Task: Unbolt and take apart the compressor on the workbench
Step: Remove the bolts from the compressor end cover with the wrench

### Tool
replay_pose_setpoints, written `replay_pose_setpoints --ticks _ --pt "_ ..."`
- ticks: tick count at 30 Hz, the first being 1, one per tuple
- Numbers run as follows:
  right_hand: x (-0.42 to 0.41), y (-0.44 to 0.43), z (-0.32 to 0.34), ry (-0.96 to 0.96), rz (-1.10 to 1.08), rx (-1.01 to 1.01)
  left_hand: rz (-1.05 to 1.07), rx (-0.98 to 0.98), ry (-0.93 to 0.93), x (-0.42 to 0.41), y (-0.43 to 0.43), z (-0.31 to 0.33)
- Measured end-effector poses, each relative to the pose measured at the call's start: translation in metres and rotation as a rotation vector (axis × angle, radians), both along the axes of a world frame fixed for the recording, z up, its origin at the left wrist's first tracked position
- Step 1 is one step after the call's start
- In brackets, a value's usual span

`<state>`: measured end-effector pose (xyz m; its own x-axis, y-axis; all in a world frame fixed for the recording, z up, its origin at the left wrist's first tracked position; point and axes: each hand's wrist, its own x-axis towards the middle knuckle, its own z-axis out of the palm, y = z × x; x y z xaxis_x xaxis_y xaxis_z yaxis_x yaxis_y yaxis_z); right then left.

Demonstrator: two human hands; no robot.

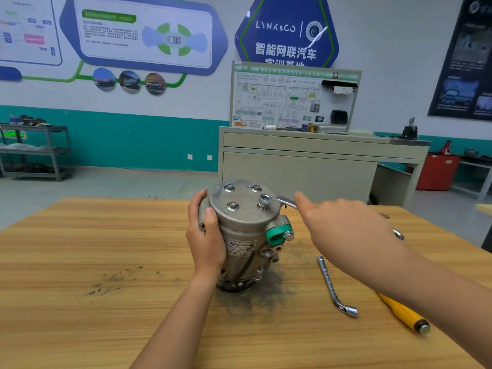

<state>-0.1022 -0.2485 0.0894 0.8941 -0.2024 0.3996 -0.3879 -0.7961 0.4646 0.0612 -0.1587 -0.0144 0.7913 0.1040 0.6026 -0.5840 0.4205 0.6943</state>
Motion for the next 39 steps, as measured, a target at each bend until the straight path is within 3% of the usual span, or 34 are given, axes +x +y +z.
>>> replay_pose_setpoints --ticks 7,15,26,32,39 --pt "-0.004 0.007 -0.014 0.044 -0.016 0.108 -0.066 -0.014 0.038 0.008 0.012 0.002" --pt "0.012 0.026 0.015 0.102 0.132 -0.018 -0.012 -0.098 0.082 0.013 0.014 -0.004" --pt "0.012 0.046 0.033 0.272 0.055 0.029 -0.014 -0.103 0.094 0.012 0.012 -0.005" --pt "0.01 0.037 0.018 0.179 0.039 0.048 -0.007 -0.083 0.068 0.008 0.011 -0.004" --pt "-0.001 0.001 -0.009 -0.034 0.021 -0.111 -0.062 0.012 0.041 0.008 0.011 0.0"
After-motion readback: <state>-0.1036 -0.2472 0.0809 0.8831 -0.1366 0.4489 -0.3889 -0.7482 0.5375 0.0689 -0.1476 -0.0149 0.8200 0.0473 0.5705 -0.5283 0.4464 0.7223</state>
